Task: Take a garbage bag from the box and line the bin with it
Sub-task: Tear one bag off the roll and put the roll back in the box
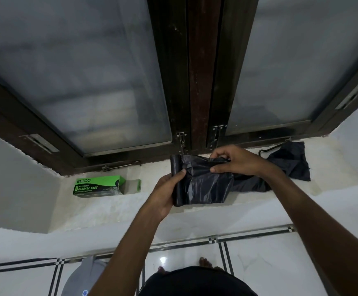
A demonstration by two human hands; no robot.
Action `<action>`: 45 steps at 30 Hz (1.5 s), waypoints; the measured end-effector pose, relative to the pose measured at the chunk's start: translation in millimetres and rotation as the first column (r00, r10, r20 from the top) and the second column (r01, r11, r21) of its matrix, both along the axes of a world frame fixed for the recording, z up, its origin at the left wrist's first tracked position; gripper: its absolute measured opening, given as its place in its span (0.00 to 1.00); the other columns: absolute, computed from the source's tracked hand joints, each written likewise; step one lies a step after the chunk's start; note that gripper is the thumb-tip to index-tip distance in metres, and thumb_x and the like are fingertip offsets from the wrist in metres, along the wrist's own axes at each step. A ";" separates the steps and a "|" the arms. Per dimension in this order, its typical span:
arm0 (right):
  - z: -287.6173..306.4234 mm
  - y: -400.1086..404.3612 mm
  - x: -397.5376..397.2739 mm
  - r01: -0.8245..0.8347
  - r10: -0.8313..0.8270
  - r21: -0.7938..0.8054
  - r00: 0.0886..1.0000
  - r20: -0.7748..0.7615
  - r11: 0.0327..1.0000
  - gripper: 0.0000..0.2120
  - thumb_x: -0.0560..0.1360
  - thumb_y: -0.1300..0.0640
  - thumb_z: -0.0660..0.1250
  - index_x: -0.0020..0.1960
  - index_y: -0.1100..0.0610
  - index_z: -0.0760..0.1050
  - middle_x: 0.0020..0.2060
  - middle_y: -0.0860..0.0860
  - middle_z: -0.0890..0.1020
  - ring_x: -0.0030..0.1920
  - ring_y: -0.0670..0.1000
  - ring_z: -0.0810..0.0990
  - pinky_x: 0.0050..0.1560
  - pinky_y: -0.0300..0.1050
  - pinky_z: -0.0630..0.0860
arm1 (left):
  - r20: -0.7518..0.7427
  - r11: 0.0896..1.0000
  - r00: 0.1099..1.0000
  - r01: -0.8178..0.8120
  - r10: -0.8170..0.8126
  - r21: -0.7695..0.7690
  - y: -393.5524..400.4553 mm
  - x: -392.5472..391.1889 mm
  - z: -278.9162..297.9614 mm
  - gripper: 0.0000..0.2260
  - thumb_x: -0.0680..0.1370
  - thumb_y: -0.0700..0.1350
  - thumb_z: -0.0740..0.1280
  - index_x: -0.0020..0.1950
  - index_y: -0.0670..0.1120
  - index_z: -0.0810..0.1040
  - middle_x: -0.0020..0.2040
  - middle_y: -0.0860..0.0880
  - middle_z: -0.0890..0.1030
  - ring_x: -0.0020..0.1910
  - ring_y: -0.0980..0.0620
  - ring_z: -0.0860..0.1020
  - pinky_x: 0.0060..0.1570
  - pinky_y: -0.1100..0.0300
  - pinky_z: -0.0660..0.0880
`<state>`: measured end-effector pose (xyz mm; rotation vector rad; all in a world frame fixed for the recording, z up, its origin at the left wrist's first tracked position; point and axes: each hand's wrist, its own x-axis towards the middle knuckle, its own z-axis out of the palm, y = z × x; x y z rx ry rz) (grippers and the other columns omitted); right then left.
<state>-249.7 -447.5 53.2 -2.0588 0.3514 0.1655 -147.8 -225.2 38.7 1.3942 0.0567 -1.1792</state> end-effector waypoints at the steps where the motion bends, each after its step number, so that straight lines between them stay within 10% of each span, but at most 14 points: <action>1: -0.7 -0.7 -0.5 -0.016 0.016 -0.029 1.000 -0.018 0.999 0.06 0.74 0.54 0.75 0.50 0.49 0.81 0.49 0.45 0.85 0.52 0.46 0.82 0.59 0.50 0.76 | 0.026 1.000 1.000 -0.006 0.005 0.026 -1.2 -0.5 0.3 0.10 0.80 0.49 0.68 0.57 0.46 0.82 0.53 0.46 0.86 0.54 0.46 0.83 0.50 0.54 0.79; 31: -17.1 54.0 37.7 0.454 -0.435 0.108 0.886 -0.161 0.885 0.10 0.66 0.61 0.73 0.39 0.69 0.79 0.32 0.56 0.79 0.37 0.55 0.78 0.43 0.48 0.71 | 0.344 0.999 0.939 0.013 0.003 -0.044 -6.3 -16.2 13.5 0.09 0.83 0.42 0.63 0.52 0.53 0.80 0.45 0.55 0.85 0.42 0.61 0.83 0.35 0.69 0.77; 41: -18.6 55.9 38.8 0.514 -0.492 0.140 0.854 -0.168 0.846 0.04 0.68 0.63 0.71 0.38 0.64 0.81 0.37 0.59 0.84 0.44 0.60 0.83 0.47 0.49 0.76 | 0.330 0.997 0.944 0.037 -0.013 -0.064 -4.5 -17.1 9.5 0.08 0.82 0.41 0.64 0.56 0.51 0.81 0.52 0.47 0.85 0.55 0.47 0.83 0.52 0.57 0.79; 45: -21.6 55.1 30.2 0.370 -0.359 0.162 0.929 -0.092 0.915 0.04 0.71 0.60 0.72 0.45 0.56 0.85 0.43 0.53 0.87 0.49 0.54 0.85 0.59 0.56 0.79 | 0.320 0.998 0.947 0.044 -0.028 -0.042 -10.5 -6.7 21.5 0.03 0.81 0.49 0.66 0.50 0.54 0.80 0.47 0.53 0.84 0.47 0.56 0.83 0.41 0.67 0.77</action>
